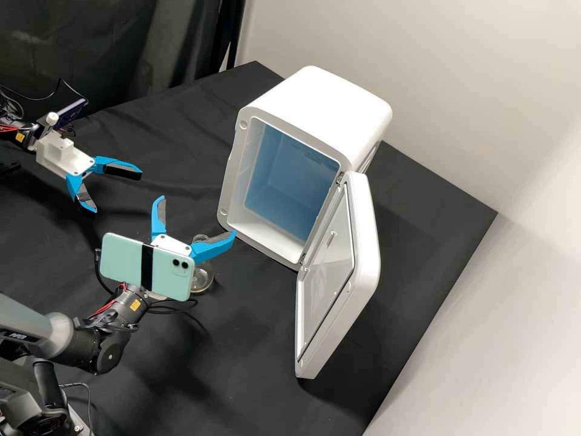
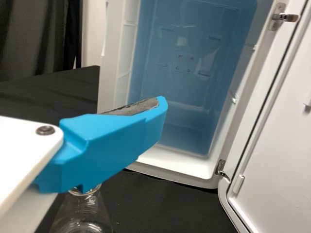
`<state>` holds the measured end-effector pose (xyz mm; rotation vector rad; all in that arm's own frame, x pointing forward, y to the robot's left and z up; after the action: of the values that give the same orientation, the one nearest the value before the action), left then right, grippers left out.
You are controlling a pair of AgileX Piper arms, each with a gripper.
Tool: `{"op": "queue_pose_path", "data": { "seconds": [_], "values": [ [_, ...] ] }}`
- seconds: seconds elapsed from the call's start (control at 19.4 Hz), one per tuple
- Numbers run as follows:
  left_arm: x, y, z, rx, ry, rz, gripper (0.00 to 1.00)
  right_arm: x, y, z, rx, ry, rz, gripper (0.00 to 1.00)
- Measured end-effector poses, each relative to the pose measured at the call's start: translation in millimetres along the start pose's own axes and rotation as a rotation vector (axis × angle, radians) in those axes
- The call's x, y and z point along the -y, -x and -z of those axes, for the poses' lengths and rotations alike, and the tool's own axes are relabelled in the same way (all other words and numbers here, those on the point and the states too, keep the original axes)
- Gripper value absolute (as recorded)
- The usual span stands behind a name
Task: Place the flask in the incubator
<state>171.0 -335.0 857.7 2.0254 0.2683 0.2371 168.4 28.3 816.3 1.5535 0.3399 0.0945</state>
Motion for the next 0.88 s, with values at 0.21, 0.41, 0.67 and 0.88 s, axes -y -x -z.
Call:
{"op": "queue_pose_path", "data": {
  "seconds": [0.21, 0.41, 0.67, 0.88],
  "values": [
    [0.0, 0.0, 0.0, 0.0, 0.0, 0.0, 1.0, 10.8, 1.1, -7.5, 0.029, 0.01, 0.06, 1.0],
    [-0.1, 0.0, -0.1, 0.0, 0.0, -0.001, 1.0, 23.7, -4.9, -25.4, 0.104, 0.01, 0.129, 1.0],
    [-0.1, 0.0, -0.1, 0.0, 0.0, -0.001, 1.0, 33.8, -7.2, -46.3, 0.208, 0.009, 0.17, 1.0],
    [-0.8, 0.3, -0.3, 0.001, -0.003, -0.004, 1.0, 41.0, -7.2, -59.3, 0.275, 0.001, 0.198, 1.0]
  ]
}}
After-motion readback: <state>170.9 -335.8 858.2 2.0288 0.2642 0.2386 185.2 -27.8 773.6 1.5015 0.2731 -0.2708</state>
